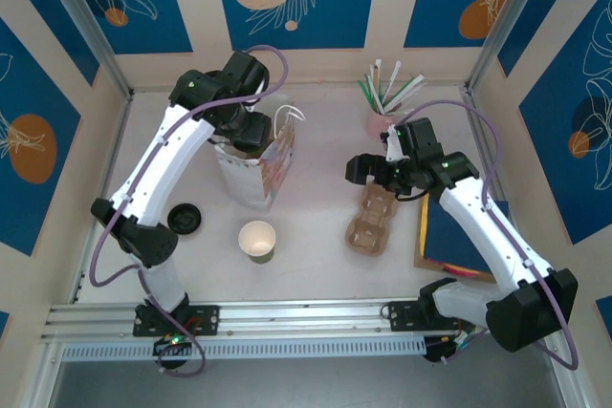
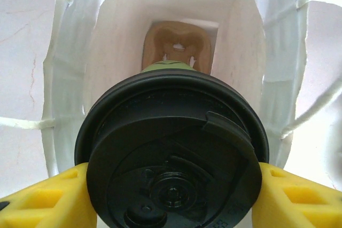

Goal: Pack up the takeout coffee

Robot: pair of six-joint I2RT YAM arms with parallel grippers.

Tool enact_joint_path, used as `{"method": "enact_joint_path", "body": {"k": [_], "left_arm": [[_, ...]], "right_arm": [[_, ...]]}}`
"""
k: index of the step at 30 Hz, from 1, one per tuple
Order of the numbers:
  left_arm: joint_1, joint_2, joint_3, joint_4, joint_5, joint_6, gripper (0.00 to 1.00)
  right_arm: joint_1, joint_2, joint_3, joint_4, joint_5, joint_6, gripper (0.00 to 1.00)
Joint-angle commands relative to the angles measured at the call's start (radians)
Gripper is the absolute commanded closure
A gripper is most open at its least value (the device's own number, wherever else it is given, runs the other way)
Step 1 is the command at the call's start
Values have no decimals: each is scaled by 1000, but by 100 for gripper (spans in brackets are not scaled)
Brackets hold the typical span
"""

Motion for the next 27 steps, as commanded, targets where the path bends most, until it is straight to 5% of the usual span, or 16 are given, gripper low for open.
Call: {"method": "enact_joint_path", "body": {"k": [1,27], "left_arm": [[26,19,-12,5,40,17,44],[103,115,-66,4,155,62,45]], "right_arm": [[-8,11,16,12,-33,-9,1],[-43,55,6,70,-86,-28,1]]}}
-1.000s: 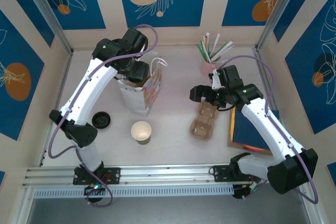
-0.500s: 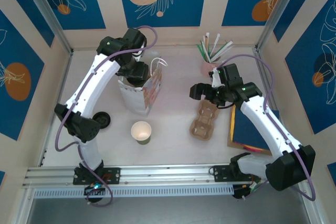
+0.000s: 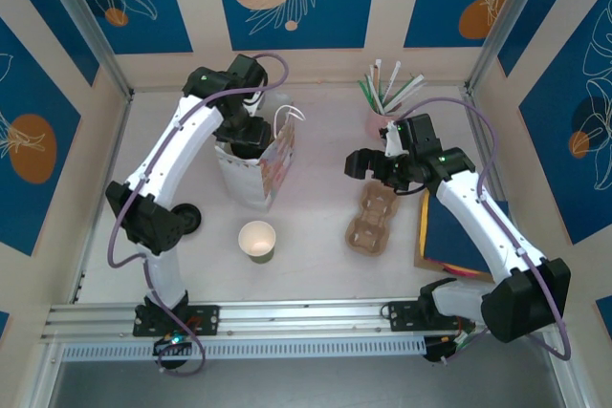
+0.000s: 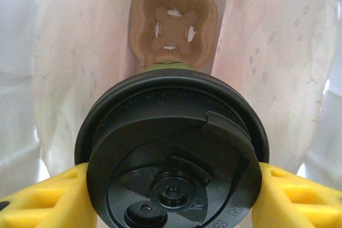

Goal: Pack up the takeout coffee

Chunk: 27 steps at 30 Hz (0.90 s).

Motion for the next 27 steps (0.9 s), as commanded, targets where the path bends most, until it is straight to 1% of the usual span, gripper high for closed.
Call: {"method": "enact_joint_path", "body": {"k": [1,13,27], "left_arm": [[19,22,-8,0,27,32,45],[20,78,8,0,22,48,44],[27,62,-94,21,44,96,44]], "right_arm": [[-9,9,5,18,-36,-16,1],[-34,30,5,25,-55,-19,1],[-44,31,0,25,-62,-16,1]]}}
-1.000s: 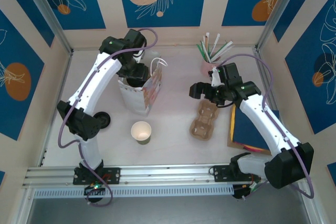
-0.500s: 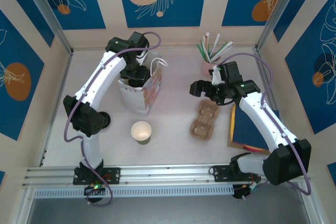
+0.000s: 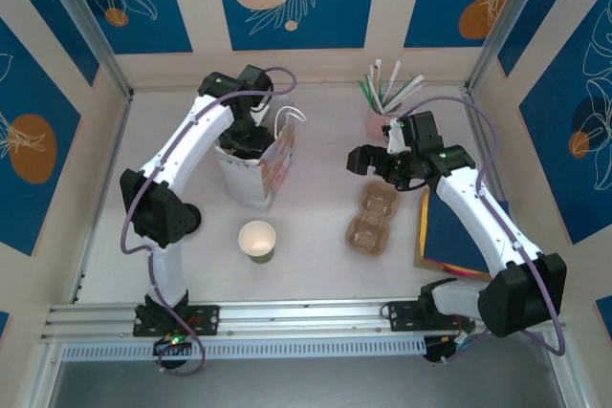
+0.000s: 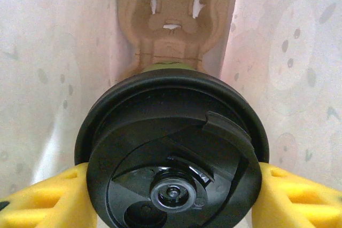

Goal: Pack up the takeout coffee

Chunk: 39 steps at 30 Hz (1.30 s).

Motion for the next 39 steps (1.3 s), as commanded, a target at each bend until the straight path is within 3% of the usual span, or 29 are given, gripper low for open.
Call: {"method": "enact_joint_path", "body": {"k": [1,39], "left_arm": [[15,-5,-26,4,21,32,44],[15,23,-118,23,52,39,45]], "right_arm": [[-6,5,0,0,-33,-12,1],[11,-48,-19,-28,-50,12,1]]}}
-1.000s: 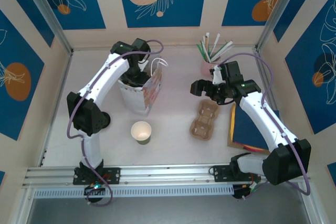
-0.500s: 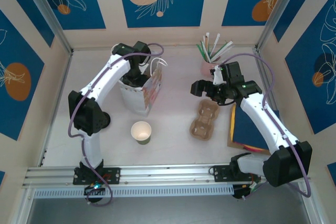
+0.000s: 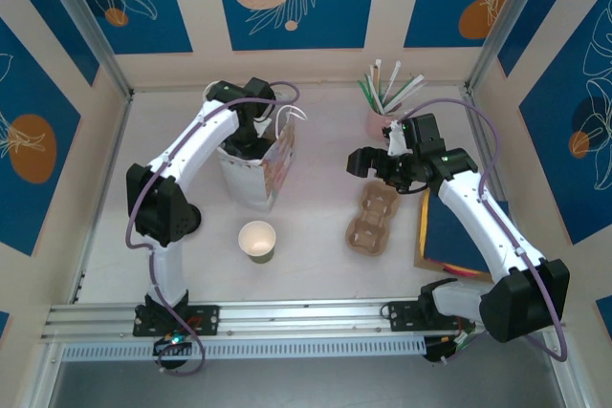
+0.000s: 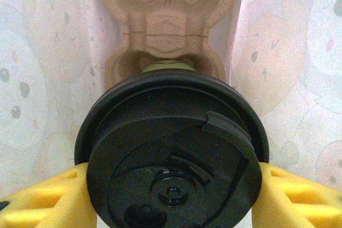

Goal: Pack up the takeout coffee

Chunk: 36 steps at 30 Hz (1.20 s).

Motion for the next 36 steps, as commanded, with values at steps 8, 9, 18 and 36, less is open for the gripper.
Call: {"method": "enact_joint_path", "body": {"k": [8,9,18,36], "left_arm": [[13,1,-16,-11,25,24,46],[14,-1,-17,-9,26,23,45],[13,-7,-24,-9,24,23,45],[13,-33,-44,-25,10,13,46]], "right_arm": [[8,-25,-8,-27,-19,8,1],[7,-27,-9,-27,-18,10,1],[9,-38,-21,-27,-14,15,1],[11,-43,-27,-22,-8,21,1]]}}
